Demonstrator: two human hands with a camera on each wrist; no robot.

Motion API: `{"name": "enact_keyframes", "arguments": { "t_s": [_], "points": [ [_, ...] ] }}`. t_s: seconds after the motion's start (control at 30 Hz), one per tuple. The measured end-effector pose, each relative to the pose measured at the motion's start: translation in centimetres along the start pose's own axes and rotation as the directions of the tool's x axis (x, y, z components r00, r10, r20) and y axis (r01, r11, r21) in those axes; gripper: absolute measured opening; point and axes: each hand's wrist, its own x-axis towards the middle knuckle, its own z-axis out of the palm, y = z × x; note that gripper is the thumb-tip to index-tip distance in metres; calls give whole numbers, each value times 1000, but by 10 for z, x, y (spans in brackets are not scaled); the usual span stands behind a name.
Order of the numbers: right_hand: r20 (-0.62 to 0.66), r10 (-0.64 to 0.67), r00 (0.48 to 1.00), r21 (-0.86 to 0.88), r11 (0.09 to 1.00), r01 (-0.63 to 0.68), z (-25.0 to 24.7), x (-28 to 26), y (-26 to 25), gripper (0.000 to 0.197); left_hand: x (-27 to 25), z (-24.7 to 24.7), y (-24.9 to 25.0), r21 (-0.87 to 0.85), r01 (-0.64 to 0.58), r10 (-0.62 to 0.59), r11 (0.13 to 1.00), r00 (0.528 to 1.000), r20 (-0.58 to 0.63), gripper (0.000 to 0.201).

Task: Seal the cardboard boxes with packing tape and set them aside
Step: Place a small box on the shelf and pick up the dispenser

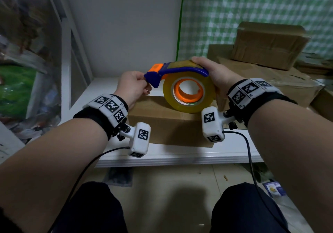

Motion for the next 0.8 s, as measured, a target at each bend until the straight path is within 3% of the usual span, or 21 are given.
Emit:
{"name": "enact_keyframes", "arguments": {
  "t_s": [0.17, 0.3, 0.43, 0.57, 0.8],
  "points": [
    [13, -2, 1000, 47, 999, 1, -4, 0, 3, 43, -11, -1, -4, -48, -122, 120, 991, 992, -44, 19],
    [39, 9, 999, 76, 997, -12, -2, 0, 3, 43, -10, 0, -1, -52, -123, 118, 991, 988, -98, 24],
    [99, 44, 994, 28, 998, -47, -1, -2, -2, 48, -2, -3, 8, -130, 42, -52, 991, 996, -73, 30],
    [155, 51, 987, -95, 995, -36, 6, -1, -14, 57, 5, -14, 13, -197, 245, -252, 949, 967, -15, 27],
    [149, 56, 987, -400, 917, 8, 30, 2, -41, 55, 6, -30, -4, -141, 378, -384, 915, 923, -20, 20]
  ]
}}
